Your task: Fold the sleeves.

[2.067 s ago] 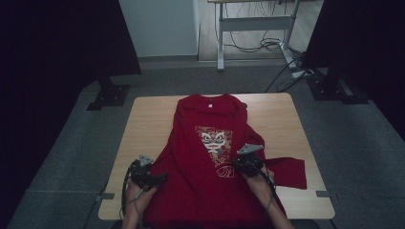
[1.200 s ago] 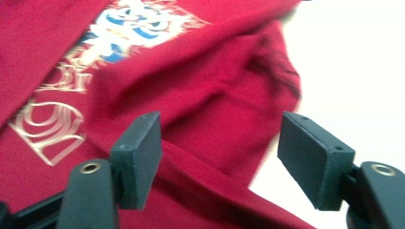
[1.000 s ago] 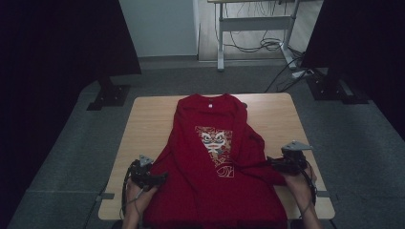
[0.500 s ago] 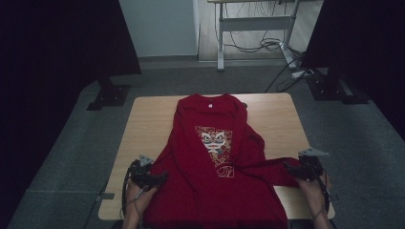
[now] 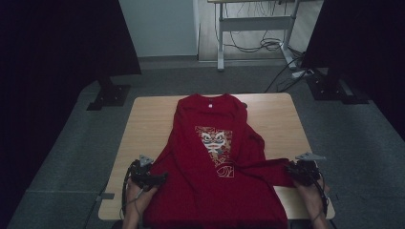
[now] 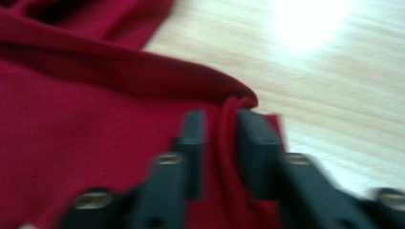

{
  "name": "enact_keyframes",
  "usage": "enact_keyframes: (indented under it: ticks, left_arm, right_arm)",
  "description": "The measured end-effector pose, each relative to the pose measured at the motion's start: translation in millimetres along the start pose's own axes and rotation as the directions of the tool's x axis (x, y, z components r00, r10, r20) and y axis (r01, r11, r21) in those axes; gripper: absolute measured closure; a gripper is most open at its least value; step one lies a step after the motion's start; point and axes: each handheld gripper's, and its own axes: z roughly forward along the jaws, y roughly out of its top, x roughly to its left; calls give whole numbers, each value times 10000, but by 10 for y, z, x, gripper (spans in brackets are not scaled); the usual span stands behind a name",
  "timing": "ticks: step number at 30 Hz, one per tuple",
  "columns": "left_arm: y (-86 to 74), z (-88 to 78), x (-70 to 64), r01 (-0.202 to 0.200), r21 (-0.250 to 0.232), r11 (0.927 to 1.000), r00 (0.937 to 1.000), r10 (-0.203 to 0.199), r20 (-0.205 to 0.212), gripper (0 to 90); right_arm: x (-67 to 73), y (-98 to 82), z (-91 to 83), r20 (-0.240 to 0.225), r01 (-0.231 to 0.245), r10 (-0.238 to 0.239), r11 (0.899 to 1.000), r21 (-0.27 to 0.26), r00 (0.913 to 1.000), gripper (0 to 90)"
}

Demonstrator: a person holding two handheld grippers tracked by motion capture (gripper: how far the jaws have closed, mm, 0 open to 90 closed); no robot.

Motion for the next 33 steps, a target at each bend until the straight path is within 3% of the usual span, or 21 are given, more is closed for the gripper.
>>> enact_keyframes:
  ticks: [8,9,12,13,16,17,18,19,20,21,22,23,25,26,27,28,29,32,33]
  left_arm:
    - [0,0,0,-1,0,10000,10000,1,-1,0]
    - [0,0,0,1,0,10000,10000,-1,-1,0]
    - [0,0,0,0,-1,10000,10000,0,-1,0]
    - [0,0,0,-2,2,10000,10000,2,-2,0]
    - [0,0,0,0,0,10000,10000,0,-1,0]
    - [0,0,0,-2,-1,10000,10000,2,0,1]
    - [0,0,0,-2,-1,10000,10000,2,0,0]
    - [0,0,0,1,1,10000,10000,-1,-1,0]
    - [0,0,0,1,1,10000,10000,-1,-1,1]
    - [0,0,0,1,1,10000,10000,-1,-1,1]
    - [0,0,0,0,1,10000,10000,0,1,1]
    - [0,0,1,-3,1,10000,10000,3,-1,0]
    - [0,0,0,-1,1,10000,10000,1,0,0]
    - [0,0,0,-2,0,10000,10000,2,1,1]
    - [0,0,1,-2,2,10000,10000,2,0,0]
    - [0,0,1,-2,2,10000,10000,2,0,0]
    - [0,0,1,-2,2,10000,10000,2,0,0]
    - [0,1,-1,20,-18,10000,10000,-20,3,0]
    - [0,1,-1,20,-18,10000,10000,-20,3,0]
  right_arm:
    - [68,4,-54,-169,1,1,9999,169,9999,852]
    - [146,38,-183,-706,-48,21,9993,-374,9975,852]
    - [226,70,-278,-1011,45,-118,9974,-716,9948,852]
    - [403,117,-425,-1626,294,-500,9916,-1263,9854,852]
    - [551,137,-504,-2058,534,-843,9870,-1515,9750,852]
    - [707,146,-567,-2561,717,-1152,9823,-1734,9598,852]
    - [707,146,-567,-2561,717,-1152,9823,-1734,9598,852]
    - [809,144,-598,-2866,824,-1339,9793,-1846,9487,852]
    - [809,144,-598,-2866,824,-1339,9793,-1846,9487,852]
    - [936,134,-621,-3295,953,-1563,9764,-1940,9311,852]
    - [936,134,-621,-3295,953,-1563,9764,-1940,9311,852]
    - [1249,70,-628,-4134,1463,-2161,9700,-1941,8845,852]
    - [1423,18,-604,-4635,1697,-2383,9679,-1852,8534,852]
    - [1550,-19,-576,-5021,1896,-2547,9656,-1777,8265,852]
    - [1592,-31,-566,-5141,1940,-2585,9650,-1765,8178,852]
    - [1592,-31,-566,-5141,1940,-2585,9650,-1765,8178,852]
    - [1716,-62,-534,-5513,2126,-2731,9618,-1723,7883,852]
    - [1716,-62,-534,-5513,2126,-2731,9618,-1723,7883,852]
    - [1976,-108,-467,-6025,2729,-3147,9481,-1631,7335,852]
